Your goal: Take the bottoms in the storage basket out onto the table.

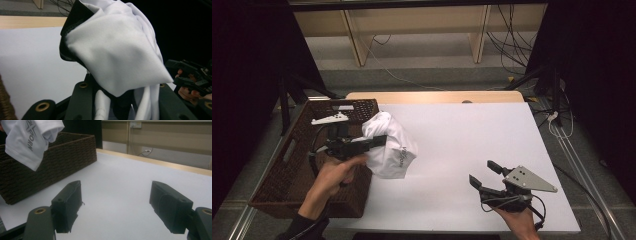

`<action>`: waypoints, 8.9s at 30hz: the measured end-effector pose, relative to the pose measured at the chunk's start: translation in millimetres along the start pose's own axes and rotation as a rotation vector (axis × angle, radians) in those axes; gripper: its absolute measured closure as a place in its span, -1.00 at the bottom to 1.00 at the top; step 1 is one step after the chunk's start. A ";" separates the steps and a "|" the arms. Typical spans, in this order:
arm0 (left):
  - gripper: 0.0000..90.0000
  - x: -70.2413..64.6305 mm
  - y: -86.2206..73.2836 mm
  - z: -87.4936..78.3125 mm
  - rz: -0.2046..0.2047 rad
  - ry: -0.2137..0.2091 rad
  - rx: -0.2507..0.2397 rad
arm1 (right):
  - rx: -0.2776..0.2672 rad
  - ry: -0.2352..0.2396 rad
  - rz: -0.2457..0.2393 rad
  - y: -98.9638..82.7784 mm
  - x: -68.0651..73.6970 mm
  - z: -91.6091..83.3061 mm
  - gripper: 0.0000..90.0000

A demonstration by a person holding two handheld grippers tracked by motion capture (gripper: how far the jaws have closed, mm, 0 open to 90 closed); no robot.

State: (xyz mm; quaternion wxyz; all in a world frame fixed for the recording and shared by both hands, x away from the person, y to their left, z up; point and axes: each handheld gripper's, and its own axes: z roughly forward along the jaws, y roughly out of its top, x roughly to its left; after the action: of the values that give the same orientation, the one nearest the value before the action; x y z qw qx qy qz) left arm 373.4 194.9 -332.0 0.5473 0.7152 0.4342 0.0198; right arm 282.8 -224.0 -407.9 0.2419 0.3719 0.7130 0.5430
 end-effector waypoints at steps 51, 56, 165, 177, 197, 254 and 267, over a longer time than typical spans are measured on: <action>0.48 -29.4 -22.4 112.1 0.072 -0.021 0.177 | 0.000 0.005 -0.006 -0.3 1.1 0.4 -0.40; 0.48 -31.4 -20.8 115.9 0.082 -0.024 0.180 | 0.002 0.004 -0.003 -0.4 0.9 0.0 -0.40; -0.66 -21.4 -37.4 161.3 0.045 0.176 0.308 | -0.002 0.013 -0.001 -0.8 0.9 0.3 -0.40; -0.67 -19.8 -34.7 150.9 0.038 0.170 0.288 | 0.000 0.014 -0.004 -0.7 1.4 0.4 -0.40; -0.78 -15.8 -31.5 129.7 0.045 0.134 0.227 | -0.001 0.015 -0.006 -0.8 1.6 0.1 -0.40; -0.78 -34.3 -43.1 69.0 0.143 0.044 -0.056 | -0.002 0.015 -0.004 -1.0 2.4 -0.2 -0.41; -0.78 -32.1 -60.3 57.1 0.162 0.065 -0.102 | -0.005 0.015 -0.004 -1.1 3.0 0.2 -0.41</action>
State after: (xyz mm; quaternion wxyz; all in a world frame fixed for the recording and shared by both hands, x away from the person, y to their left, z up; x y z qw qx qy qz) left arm 346.0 131.9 -388.7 0.5652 0.7182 0.3909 0.1094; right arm 280.8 -221.7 -408.8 0.2384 0.3658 0.7141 0.5472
